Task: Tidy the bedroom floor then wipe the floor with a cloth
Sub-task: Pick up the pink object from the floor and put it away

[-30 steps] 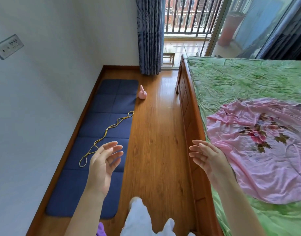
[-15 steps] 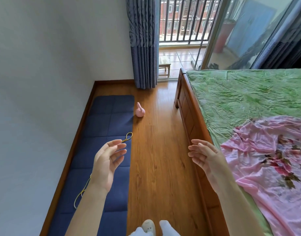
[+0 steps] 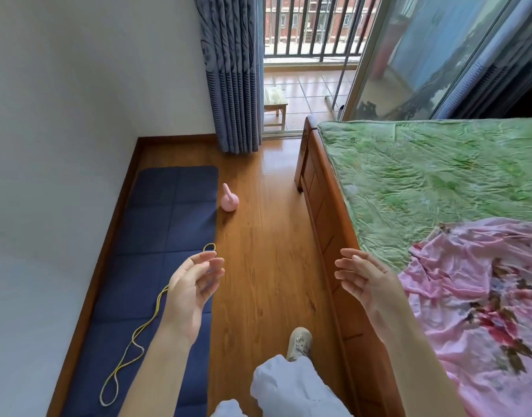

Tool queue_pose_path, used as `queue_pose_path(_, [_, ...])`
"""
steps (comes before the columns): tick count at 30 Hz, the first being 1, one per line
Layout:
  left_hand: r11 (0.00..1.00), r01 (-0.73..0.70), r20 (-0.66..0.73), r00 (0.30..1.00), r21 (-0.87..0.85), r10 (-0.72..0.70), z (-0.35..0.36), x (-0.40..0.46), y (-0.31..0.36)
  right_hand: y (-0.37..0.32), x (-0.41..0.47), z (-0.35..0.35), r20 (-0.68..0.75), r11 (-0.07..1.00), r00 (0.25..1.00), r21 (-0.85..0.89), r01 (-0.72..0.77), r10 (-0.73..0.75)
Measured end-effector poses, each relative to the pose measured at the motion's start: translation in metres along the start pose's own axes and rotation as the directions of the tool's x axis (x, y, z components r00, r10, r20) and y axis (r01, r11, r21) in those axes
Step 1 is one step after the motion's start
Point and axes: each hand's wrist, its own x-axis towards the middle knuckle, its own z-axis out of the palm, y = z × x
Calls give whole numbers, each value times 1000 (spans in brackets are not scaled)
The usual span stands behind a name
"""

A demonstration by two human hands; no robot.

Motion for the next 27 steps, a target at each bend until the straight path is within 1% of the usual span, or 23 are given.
queue_pose_path(3, [1000,-6,-8,1000,-21,6,30,32,11,-21,48,-6,23,1000,1000,-8,-9,9])
queue_pose_path(5, [999,-10,10,1000,-50,11,51,55,24,-42,80,-12,40,1000,999,4,-3,3])
queue_pose_path(10, [994,-78,55,995,-80,83,109,107,59,-93,154,-29,88,998,996,48,31,-35])
queue_pose_path(12, [993,-108,43,993,-46,110,125,124,67,-106,179,-34,86,998,996,58,33,-38])
queue_pose_path(15, [992,-127,-22,992,16,128,138,145,72,-117,211,-37,81,999,996,43,24,-27])
queue_pose_path(17, [995,-103,-77,992,-8,102,140,159,73,-120,230,-33,83,1000,997,23,6,-8])
queue_pose_path(20, [995,-46,-141,989,-89,34,143,185,76,-126,262,-20,97,1000,995,8,-16,16])
queue_pose_path(23, [995,-18,-154,988,-101,2,148,218,85,-136,297,-1,116,999,993,-1,-37,37])
queue_pose_path(27, [996,-28,-144,989,-90,14,157,278,107,-148,347,33,122,999,992,-4,-37,37])
